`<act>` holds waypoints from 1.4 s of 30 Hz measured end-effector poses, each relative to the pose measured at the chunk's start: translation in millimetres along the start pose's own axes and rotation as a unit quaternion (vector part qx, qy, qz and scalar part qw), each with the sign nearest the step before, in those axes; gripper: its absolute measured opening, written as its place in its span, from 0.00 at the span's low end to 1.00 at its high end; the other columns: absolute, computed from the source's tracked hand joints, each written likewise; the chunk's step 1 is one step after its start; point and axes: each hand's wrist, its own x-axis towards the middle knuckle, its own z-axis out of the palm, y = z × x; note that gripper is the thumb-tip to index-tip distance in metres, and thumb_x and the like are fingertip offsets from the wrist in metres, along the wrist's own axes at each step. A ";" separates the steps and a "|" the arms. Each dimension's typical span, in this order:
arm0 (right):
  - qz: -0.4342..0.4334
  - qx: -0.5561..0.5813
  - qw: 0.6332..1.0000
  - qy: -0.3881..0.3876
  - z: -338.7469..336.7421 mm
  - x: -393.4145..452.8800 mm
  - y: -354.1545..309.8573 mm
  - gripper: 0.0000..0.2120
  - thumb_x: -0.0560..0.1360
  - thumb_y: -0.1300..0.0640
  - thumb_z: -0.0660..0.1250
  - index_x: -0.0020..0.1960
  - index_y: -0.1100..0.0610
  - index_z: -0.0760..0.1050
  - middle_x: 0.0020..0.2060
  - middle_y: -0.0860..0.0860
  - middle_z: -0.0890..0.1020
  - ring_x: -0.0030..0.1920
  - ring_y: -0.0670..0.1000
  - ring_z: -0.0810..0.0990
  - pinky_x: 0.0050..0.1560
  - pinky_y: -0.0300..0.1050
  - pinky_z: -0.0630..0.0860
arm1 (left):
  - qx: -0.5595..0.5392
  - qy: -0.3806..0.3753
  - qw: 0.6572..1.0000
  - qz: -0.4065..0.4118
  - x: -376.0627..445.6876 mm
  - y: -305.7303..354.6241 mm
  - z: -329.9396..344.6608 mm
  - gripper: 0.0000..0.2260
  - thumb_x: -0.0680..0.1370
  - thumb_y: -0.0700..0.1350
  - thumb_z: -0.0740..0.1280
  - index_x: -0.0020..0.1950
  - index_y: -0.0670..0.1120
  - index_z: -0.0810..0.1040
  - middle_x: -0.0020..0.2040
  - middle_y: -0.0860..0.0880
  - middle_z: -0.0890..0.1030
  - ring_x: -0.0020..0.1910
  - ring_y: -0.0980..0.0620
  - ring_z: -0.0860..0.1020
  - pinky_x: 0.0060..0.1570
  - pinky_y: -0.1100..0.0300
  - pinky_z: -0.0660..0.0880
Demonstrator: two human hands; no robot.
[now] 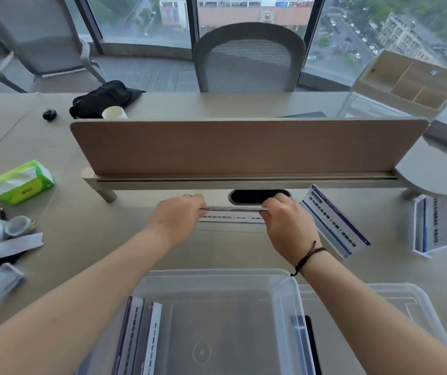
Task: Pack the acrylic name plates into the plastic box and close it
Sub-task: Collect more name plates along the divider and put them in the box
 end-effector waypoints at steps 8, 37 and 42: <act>-0.078 0.062 0.990 0.100 -53.9 -18.8 -37.4 0.02 0.76 0.60 0.68 0.44 0.58 0.78 0.41 0.52 0.80 0.41 0.56 0.78 0.35 0.49 0.76 | -0.029 0.119 0.992 -0.014 -62.8 14.0 -64.4 0.06 0.79 0.48 0.67 0.49 0.46 0.78 0.42 0.46 0.83 0.43 0.40 0.80 0.37 0.54 0.68; -0.290 0.020 0.935 -0.200 -16.4 -86.8 -91.5 0.06 0.77 0.52 0.65 0.48 0.51 0.80 0.46 0.48 0.81 0.45 0.54 0.80 0.40 0.45 0.73 | -0.107 -0.029 0.963 -0.246 -285.6 62.0 -6.1 0.13 0.79 0.53 0.63 0.36 0.51 0.71 0.38 0.52 0.79 0.41 0.49 0.77 0.42 0.52 0.77; -0.291 -0.027 0.920 -0.262 16.2 -83.8 -98.2 0.06 0.77 0.52 0.66 0.51 0.49 0.81 0.51 0.46 0.81 0.49 0.53 0.80 0.46 0.48 0.77 | -0.142 -0.065 0.949 -0.273 -286.2 68.3 20.6 0.17 0.77 0.50 0.66 0.29 0.47 0.71 0.30 0.49 0.78 0.35 0.47 0.79 0.37 0.54 0.79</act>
